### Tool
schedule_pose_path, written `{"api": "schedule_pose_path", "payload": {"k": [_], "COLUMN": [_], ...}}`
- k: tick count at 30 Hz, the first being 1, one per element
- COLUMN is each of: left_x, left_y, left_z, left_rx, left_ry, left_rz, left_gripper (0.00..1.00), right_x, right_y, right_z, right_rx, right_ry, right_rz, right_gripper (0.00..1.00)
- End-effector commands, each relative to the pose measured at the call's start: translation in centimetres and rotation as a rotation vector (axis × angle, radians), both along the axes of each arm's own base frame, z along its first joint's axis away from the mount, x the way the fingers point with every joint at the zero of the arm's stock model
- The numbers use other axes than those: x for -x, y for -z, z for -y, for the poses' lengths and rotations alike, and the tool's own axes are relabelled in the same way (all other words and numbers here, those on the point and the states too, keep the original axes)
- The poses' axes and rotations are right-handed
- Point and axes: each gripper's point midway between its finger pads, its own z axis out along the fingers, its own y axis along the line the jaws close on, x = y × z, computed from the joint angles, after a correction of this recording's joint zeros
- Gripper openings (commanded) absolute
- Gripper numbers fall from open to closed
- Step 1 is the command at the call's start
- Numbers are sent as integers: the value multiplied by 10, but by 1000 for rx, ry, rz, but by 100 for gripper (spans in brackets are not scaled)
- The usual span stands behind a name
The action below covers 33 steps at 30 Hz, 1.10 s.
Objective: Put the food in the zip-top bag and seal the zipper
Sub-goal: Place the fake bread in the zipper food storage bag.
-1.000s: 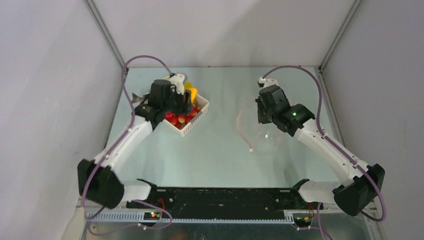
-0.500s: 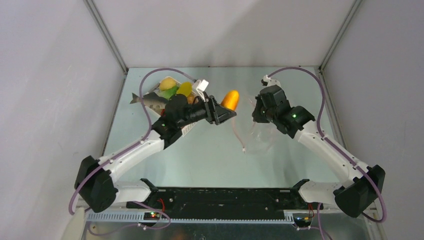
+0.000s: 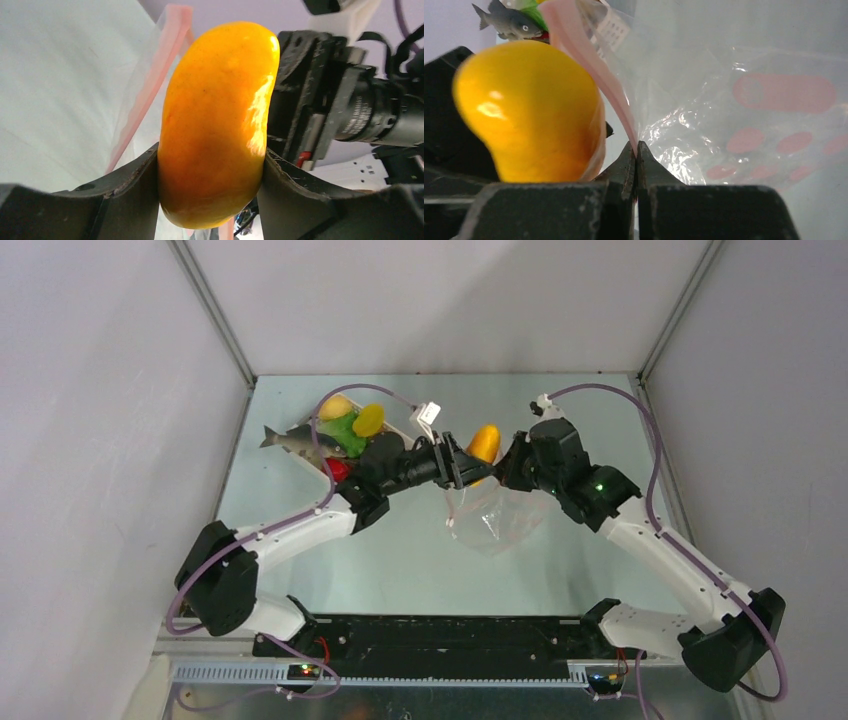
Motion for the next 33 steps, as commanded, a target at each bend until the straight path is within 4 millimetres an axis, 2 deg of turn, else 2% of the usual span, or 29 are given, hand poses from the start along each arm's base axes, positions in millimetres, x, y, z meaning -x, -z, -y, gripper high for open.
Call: {"api": "schedule_pose_path", "payload": {"k": [1, 5, 13, 15, 18, 19, 20, 24, 33], "left_x": [-11, -12, -6, -5, -3, -3, -1, 2, 15], "left_y": [-10, 20, 33, 32, 28, 29, 27, 23, -10], "left_z": [-7, -21, -23, -21, -17, -17, -16, -17, -29], "left_rx": [-53, -198, -278, -280, -276, -279, -278, -277, -242], "left_ry": [-108, -152, -114, -99, -73, -66, -55, -41, -23], "left_rz": [46, 9, -8, 0, 12, 12, 16, 28, 141], "left_gripper": [23, 23, 30, 38, 61, 65, 75, 97, 100], "right_x": [0, 2, 6, 6, 5, 6, 6, 5, 2], "right_y": [-27, -35, -44, -44, -41, -40, -40, -40, -33], "right_z": [-6, -7, -12, -12, -13, -13, -13, -11, -5], "right_rx": [-111, -134, -170, -168, -164, -163, -162, -157, -129], "right_ry": [7, -5, -38, -41, -43, -45, -45, -36, -14], "right_rz": [56, 86, 121, 126, 123, 120, 119, 122, 112], "right_gripper": [0, 0, 0, 0, 0, 0, 0, 0, 0]}}
